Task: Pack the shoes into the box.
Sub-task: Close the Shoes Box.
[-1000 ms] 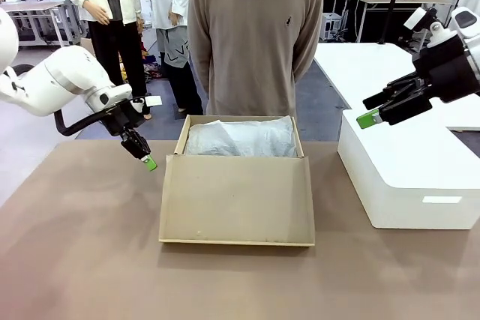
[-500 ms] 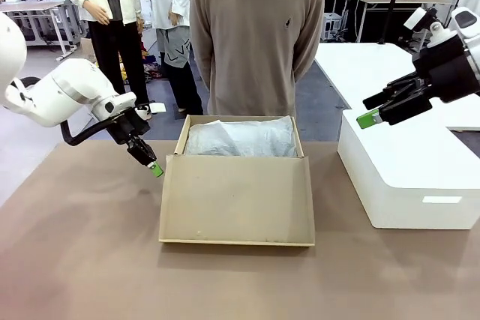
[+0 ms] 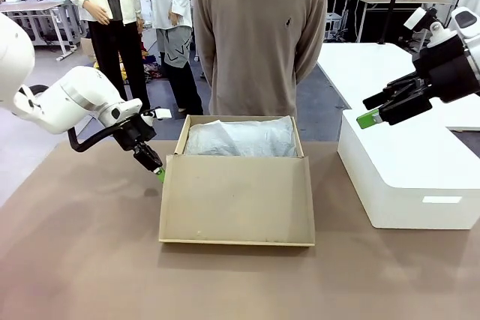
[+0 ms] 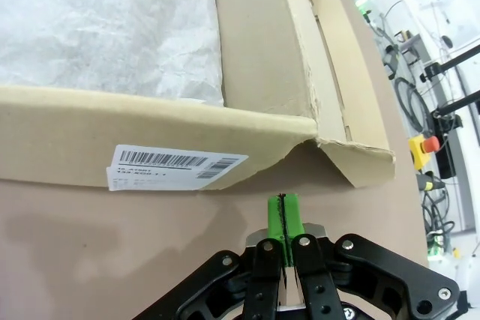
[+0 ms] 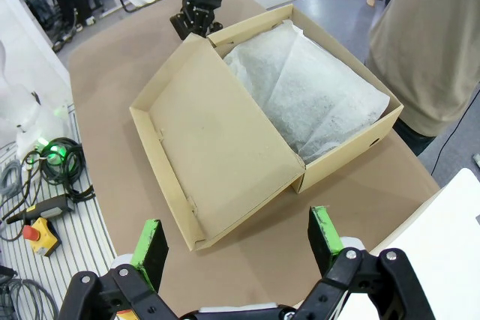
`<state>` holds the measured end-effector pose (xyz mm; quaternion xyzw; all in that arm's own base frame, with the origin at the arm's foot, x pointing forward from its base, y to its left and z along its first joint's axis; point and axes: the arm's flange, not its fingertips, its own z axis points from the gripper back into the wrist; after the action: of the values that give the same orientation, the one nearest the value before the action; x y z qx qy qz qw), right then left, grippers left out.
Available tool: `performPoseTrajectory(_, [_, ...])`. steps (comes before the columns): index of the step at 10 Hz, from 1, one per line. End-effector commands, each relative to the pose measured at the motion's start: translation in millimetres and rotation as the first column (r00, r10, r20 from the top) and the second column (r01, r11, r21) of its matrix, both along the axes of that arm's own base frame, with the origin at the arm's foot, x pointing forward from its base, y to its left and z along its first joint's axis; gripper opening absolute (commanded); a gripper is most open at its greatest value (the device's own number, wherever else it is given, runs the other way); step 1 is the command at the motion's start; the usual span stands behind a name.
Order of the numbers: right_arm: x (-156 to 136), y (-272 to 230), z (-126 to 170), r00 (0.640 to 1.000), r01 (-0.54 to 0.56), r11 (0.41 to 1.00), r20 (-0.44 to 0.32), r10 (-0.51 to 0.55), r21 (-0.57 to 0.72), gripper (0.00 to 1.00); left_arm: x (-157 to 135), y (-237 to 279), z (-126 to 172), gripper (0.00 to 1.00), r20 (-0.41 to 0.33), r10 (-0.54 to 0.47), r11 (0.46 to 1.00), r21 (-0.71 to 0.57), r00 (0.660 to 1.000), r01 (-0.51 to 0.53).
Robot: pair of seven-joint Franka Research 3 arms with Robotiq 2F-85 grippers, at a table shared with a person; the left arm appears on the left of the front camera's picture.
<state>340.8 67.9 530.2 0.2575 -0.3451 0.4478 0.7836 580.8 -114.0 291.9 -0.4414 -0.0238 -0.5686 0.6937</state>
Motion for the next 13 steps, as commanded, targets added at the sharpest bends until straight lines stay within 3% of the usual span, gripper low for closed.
performPoseTrajectory(1, [2.9, 1.5, -2.3, 0.999, -0.021, 0.999, 0.025, 0.02, 0.031, 1.0, -5.7, -1.8, -5.9, 0.0, -0.014, 0.012, 0.999, -0.037, 1.0, -0.012])
performPoseTrajectory(10, [2.9, 1.5, -2.3, 0.999, -0.021, 0.999, 0.025, 0.02, 0.031, 1.0, -20.0, -14.4, -16.6, 0.0, -0.119, -0.062, 0.992, -0.115, 0.991, 0.048])
performPoseTrajectory(13, [2.9, 1.5, -2.3, 0.999, -0.021, 0.999, 0.025, 0.02, 0.031, 1.0, -24.5, -15.5, -15.9, 0.0, -0.189, -0.087, 0.989, -0.137, 0.978, 0.061])
